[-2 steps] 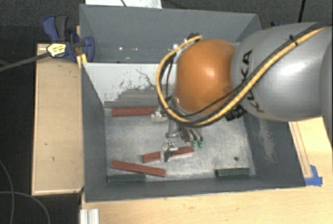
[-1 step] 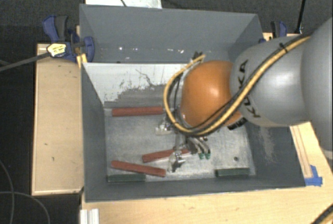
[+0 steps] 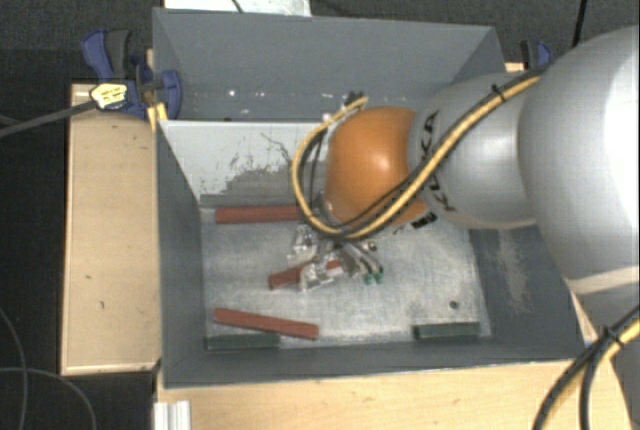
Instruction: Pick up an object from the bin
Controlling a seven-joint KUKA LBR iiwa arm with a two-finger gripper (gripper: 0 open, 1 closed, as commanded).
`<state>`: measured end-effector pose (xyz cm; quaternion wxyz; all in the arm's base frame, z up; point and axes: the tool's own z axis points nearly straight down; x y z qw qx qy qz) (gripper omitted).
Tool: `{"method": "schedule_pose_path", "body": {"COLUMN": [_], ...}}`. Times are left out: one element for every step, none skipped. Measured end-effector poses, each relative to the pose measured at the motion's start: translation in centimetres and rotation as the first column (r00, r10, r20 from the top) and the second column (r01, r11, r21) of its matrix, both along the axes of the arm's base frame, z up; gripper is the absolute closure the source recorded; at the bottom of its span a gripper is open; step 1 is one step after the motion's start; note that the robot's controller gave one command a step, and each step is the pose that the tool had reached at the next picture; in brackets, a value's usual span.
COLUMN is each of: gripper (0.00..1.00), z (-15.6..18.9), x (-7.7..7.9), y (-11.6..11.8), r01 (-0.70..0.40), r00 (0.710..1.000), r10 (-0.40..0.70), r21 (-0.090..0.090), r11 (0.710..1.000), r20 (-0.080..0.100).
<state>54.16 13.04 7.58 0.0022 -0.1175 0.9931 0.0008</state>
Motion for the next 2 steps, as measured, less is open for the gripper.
{"method": "schedule_pose_path", "body": {"gripper": [1.00,1.00], "z": [0.0,14.3], "x": [0.0,0.7], "y": [0.0,0.4], "r01": [0.002,0.020], "r00": [1.000,1.000], "r10": [-0.002,-0.020], "r21": [0.000,0.001], "r11": [1.000,1.000], "r20": [0.000,0.005]}}
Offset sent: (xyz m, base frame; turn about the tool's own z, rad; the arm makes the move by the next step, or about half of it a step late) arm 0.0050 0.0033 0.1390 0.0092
